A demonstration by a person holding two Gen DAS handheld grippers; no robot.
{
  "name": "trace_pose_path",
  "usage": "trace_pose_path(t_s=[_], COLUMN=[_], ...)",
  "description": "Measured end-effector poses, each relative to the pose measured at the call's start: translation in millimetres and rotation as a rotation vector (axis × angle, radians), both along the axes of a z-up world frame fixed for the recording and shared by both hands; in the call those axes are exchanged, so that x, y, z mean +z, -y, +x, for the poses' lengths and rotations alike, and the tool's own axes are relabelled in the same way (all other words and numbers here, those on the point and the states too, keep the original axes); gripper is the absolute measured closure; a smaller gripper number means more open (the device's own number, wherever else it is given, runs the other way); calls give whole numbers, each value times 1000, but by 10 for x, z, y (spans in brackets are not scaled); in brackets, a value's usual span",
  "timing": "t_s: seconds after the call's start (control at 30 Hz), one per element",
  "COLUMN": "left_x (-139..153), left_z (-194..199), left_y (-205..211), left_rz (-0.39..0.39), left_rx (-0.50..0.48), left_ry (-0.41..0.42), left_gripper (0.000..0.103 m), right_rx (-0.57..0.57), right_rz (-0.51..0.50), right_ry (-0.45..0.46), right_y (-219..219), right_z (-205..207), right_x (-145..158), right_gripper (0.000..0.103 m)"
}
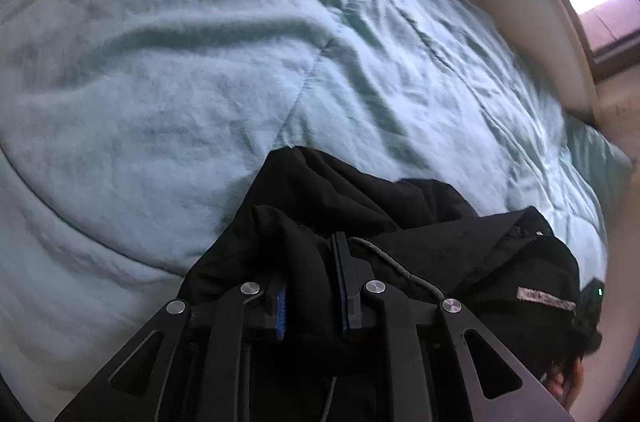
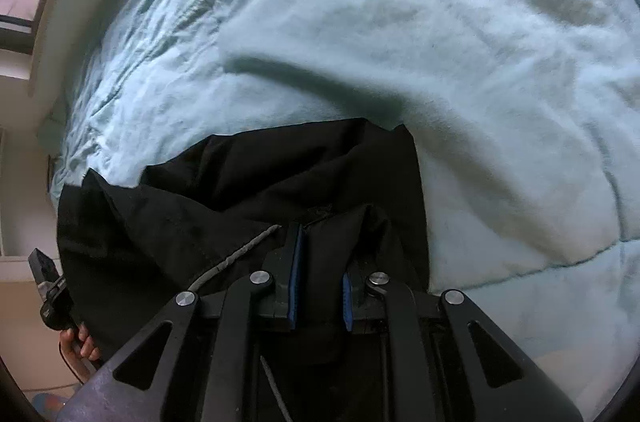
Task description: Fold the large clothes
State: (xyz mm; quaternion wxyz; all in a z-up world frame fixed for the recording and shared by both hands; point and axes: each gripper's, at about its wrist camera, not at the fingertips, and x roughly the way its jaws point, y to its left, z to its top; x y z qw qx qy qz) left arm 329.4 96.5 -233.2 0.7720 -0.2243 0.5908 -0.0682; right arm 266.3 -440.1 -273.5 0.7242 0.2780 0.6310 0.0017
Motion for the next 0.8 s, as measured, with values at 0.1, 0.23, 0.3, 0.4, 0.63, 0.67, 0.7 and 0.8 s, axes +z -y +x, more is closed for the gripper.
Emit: trace_pose_path(t_s=[0.1,0.23,0.3,0.4,0.63,0.67,0.7,0.8], left_x=[351,821,971,1203,907,820,762,490], left_z=[-144,-468,-593,-727,-446,-386,-357,-142], left_y=[-110,-421,-672,-1026,-693,-595,-551,-460], left_rz=[-10,-101,-174,-276,-45,11,40,14], left_rx=[-81,-133,-94,-20,-83,-113,-127,-148], left_ry=[57,98,115,179,139,131,132,98], left_gripper=[80,64,55,42,32,32,32,32], right_rx=[-8,3,4,57,223,253,280,354], right_rz=[9,-13,-22,-66,-274,-304,-318,-335], right_ry=[53,167,223,254,243,250,254,251], right_y=[87,189,246,214,-107,-148,-169,-217], right_z=[-105,-339,-459,-503,-92,-10,50,170], right_x=[367,935,1158,1292,903,832,771,606], right_gripper=[70,29,28,23,23,23,23,23])
